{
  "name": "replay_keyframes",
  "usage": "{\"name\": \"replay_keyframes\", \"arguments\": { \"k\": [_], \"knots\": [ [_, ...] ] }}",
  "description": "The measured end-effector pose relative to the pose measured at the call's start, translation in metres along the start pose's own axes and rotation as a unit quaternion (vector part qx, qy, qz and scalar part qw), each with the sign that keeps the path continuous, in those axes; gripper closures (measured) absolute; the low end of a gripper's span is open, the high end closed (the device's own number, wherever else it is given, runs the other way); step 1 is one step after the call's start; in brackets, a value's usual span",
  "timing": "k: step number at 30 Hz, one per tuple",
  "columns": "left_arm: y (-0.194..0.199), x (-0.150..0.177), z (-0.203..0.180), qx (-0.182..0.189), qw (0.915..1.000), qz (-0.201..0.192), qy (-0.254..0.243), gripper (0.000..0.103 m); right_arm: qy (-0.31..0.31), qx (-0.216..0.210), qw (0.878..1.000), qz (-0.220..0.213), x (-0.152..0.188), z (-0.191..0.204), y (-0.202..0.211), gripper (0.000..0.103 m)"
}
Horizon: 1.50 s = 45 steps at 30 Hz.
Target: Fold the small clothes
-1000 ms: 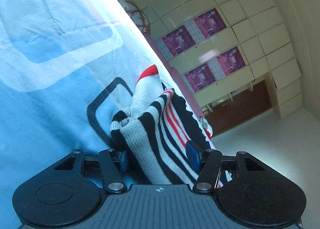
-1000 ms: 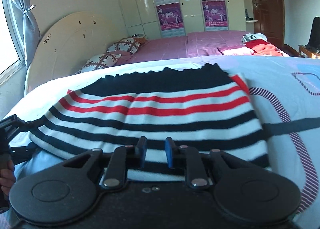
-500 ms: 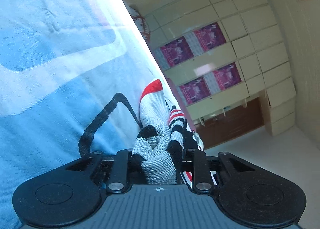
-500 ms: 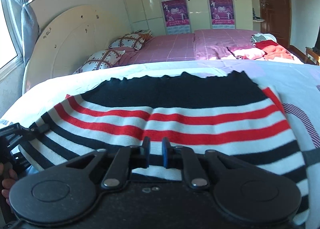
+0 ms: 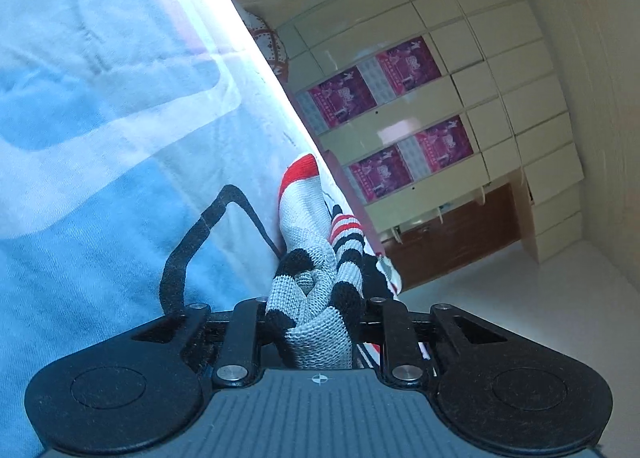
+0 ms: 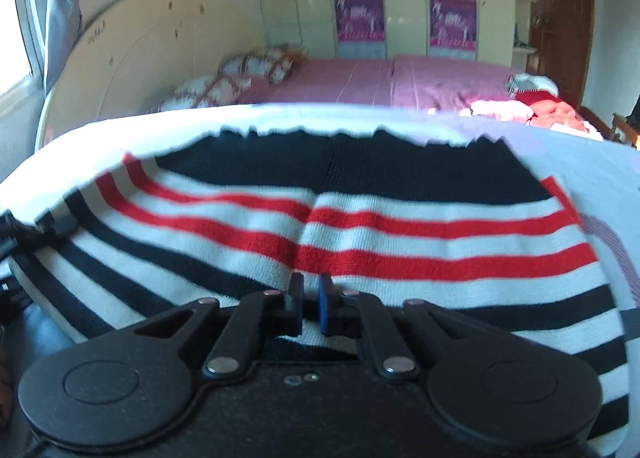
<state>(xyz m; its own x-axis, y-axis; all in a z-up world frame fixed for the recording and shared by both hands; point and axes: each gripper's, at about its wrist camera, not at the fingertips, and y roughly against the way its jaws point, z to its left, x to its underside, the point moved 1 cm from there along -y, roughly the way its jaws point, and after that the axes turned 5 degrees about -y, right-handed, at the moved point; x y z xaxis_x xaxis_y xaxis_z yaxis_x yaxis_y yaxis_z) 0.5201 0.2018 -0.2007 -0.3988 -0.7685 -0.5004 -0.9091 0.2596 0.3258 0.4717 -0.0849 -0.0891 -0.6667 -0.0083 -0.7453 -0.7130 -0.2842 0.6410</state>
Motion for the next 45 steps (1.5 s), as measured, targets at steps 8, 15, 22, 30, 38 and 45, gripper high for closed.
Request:
{"name": "replay_keyframes", "arguments": {
  "k": [8,15,22,30,38,45],
  "knots": [
    [0.022,-0.016,-0.072,0.011,0.9922,-0.009,-0.124,0.081,-0.042,-0.046,0.998,0.002,0.008,-0.021,-0.013,0.097],
    [-0.012,0.033,-0.245,0.054,0.9336,0.055,-0.35,0.081,-0.133,-0.114,0.984,0.019,0.005,-0.061,-0.01,0.103],
    [-0.087,0.156,-0.29,0.055,0.8849,0.235,-0.399,0.067,-0.37,-0.129,0.919,-0.052,0.044,-0.216,0.079,0.035],
    [0.026,0.101,-0.243,0.048,0.9403,0.084,-0.326,0.048,-0.41,-0.197,0.886,-0.084,0.048,-0.255,0.136,0.009],
    [0.02,0.081,-0.177,-0.065,0.9447,0.113,-0.301,0.048,-0.427,-0.254,0.867,0.042,0.032,-0.213,0.087,0.009],
    [-0.005,0.104,-0.169,-0.056,0.9572,0.115,-0.26,0.048,-0.276,-0.137,0.949,0.074,-0.006,-0.163,0.072,0.077]
  ]
}}
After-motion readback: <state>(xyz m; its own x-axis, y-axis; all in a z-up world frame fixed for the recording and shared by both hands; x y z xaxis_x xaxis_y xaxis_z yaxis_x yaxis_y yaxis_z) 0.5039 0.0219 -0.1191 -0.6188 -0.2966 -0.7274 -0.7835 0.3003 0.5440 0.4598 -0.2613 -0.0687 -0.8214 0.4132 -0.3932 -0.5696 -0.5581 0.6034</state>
